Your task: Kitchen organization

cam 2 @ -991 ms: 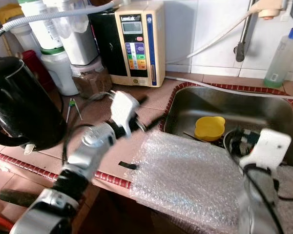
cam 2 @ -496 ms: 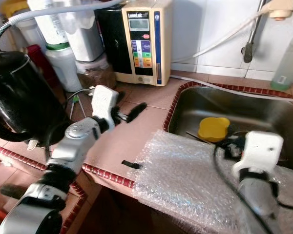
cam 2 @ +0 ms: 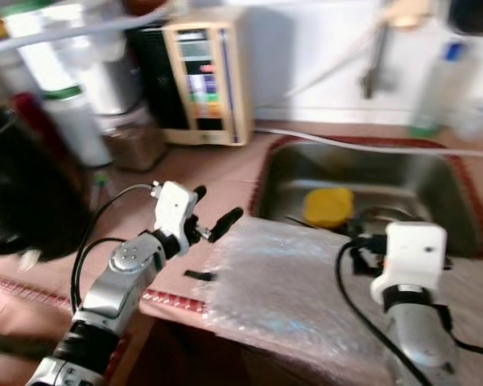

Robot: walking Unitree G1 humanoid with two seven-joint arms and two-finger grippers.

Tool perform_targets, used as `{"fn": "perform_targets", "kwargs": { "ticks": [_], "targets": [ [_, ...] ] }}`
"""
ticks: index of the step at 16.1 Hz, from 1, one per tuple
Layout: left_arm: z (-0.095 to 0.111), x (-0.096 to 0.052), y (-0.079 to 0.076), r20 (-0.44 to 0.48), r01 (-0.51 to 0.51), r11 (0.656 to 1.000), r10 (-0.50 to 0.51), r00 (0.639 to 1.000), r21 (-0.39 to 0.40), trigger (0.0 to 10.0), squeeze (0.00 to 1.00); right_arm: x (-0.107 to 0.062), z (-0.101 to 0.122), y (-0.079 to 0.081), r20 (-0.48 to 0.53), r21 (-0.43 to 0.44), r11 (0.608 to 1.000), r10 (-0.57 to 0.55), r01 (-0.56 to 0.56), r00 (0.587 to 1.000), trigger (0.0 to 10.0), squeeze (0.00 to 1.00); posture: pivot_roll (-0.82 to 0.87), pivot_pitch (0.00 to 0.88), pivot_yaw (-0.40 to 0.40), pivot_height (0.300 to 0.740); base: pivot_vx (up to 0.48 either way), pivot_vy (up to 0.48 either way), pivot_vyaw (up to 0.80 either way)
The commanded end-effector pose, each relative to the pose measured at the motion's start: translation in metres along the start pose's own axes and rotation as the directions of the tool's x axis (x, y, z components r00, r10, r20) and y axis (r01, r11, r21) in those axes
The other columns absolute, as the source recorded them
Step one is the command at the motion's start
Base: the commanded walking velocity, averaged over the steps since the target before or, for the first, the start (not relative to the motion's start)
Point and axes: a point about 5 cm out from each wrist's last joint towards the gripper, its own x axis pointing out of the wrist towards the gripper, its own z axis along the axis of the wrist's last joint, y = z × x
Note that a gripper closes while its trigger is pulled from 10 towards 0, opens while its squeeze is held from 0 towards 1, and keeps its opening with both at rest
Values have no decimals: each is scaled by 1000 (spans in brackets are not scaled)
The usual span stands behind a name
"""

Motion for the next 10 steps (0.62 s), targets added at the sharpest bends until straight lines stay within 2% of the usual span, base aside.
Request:
{"fn": "perform_targets", "kwargs": {
  "ticks": [1,3,5,10],
  "targets": [
    [8,1,5,10,-28,999,27,1000,25,10000,0,-1,4,9,13,9,999,31,-31,999,10000,0,-85,0,163,740,0,0,-756],
    [13,1,5,31,-40,998,38,999,54,10000,0,-1,3,19,8,67,998,17,-18,1000,10000,0,-77,0,154,740,0,0,-284],
    [14,-1,4,42,-64,996,61,997,64,10000,0,0,5,27,17,78,997,-1,0,1000,10000,0,-66,0,142,740,0,0,0],
    [18,-3,8,51,-131,990,128,990,56,10000,0,9,4,28,0,152,981,-122,121,993,10000,0,-51,0,120,740,0,0,0]
  ]
}}
